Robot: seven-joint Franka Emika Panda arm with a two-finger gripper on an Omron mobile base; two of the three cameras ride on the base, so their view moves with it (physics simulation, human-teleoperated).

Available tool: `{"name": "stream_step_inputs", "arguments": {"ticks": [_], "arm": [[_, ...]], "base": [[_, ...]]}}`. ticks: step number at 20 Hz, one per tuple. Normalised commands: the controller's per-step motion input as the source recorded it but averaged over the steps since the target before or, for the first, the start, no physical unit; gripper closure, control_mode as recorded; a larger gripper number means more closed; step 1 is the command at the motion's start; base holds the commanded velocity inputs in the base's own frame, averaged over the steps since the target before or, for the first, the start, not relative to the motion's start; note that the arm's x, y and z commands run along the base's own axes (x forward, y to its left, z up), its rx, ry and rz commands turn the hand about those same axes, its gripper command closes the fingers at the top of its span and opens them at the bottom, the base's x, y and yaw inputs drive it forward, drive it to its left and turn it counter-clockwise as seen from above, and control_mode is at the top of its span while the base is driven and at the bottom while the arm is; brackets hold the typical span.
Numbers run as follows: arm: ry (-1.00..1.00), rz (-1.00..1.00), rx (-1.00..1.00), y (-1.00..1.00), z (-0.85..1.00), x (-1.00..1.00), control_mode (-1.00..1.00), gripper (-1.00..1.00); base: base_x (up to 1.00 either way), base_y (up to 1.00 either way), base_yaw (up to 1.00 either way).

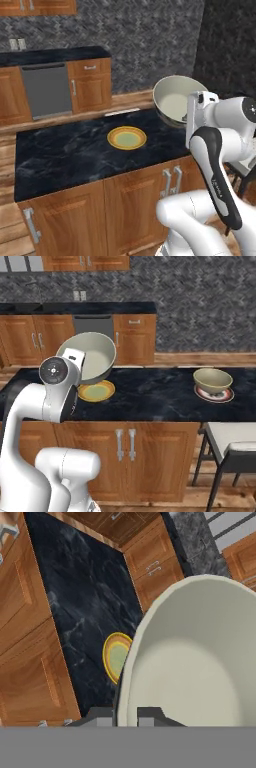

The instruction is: Move the bowls from the cabinet to the plates on the dining table.

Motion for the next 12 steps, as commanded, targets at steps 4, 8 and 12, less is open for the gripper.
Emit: {"name": "stream_step_inputs", "arguments": {"ticks": [4,8,12], "arm": [[0.00,0.00,0.00,0.00,0.00,0.00,1.00,1.00],[0.00,0.00,0.00,0.00,0.00,0.00,1.00,1.00],[0.00,0.00,0.00,0.00,0.00,0.00,1.00,1.00]], "base": [[0.40,-0.07,0.32],[0.39,-0.01,0.15],[0.26,0.00,0.05]]}}
